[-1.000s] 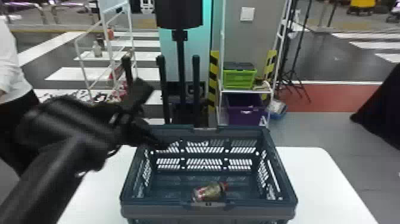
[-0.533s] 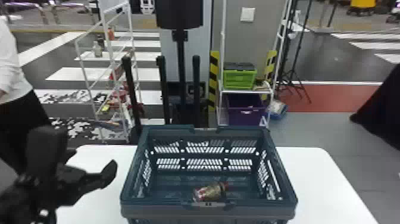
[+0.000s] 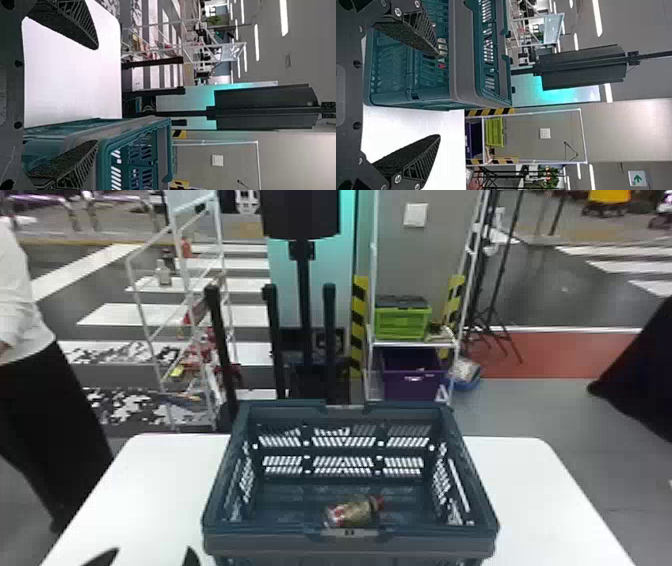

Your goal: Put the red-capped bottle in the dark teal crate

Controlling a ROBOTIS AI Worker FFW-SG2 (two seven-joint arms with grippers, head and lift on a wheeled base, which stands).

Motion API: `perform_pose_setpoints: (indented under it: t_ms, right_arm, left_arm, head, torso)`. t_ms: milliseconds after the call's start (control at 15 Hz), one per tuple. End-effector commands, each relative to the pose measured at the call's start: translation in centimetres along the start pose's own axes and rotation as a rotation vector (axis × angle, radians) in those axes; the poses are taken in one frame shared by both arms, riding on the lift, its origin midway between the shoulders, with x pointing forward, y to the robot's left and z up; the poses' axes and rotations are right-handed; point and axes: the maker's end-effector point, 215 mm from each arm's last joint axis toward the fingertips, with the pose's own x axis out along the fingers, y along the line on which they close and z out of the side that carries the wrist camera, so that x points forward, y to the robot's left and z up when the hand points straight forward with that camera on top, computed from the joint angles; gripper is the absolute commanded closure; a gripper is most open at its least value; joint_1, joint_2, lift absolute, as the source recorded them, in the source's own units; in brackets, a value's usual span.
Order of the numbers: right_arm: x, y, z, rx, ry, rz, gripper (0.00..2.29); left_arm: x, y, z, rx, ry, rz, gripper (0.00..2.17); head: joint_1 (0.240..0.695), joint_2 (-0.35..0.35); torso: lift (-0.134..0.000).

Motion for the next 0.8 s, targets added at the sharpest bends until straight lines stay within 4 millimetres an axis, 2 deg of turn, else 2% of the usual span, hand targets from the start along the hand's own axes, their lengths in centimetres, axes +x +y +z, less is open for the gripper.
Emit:
perform_pose_setpoints:
  t_ms: [0,133,267,533,733]
  right_arm:
    - [0.1,0.0,-0.1,-0.003,0.003,0.005,0.15]
    - [0.1,0.1,-0.1,-0.002,0.003,0.01,0.15]
    - [0.2,0.3,0.1,-0.002,-0.003,0.013,0.15]
    - [0.5,0.5,0.1,0.0,-0.005,0.018,0.15]
    - [0.5,0.6,0.0,0.001,-0.001,0.019,0.15]
  left_arm:
    - [-2.3,-3.2,-1.8,-0.011,-0.034,0.011,0.03]
    - [-3.8,-4.7,-3.5,-0.024,-0.034,0.039,0.04]
    - [-5.0,-5.9,-4.3,-0.04,-0.039,0.031,0.04]
    - [-7.4,-6.7,-3.9,-0.075,-0.111,0.02,0.04]
    - [-7.9,-6.5,-3.9,-0.069,-0.118,0.012,0.04]
  head:
    - [0.499,0.0]
    - [0.499,0.0]
    - [0.499,0.0]
    - [0.499,0.0]
    - [0.499,0.0]
  torso:
    - [0.0]
    - [0.0]
    - [0.0]
    - [0.0]
    - [0.0]
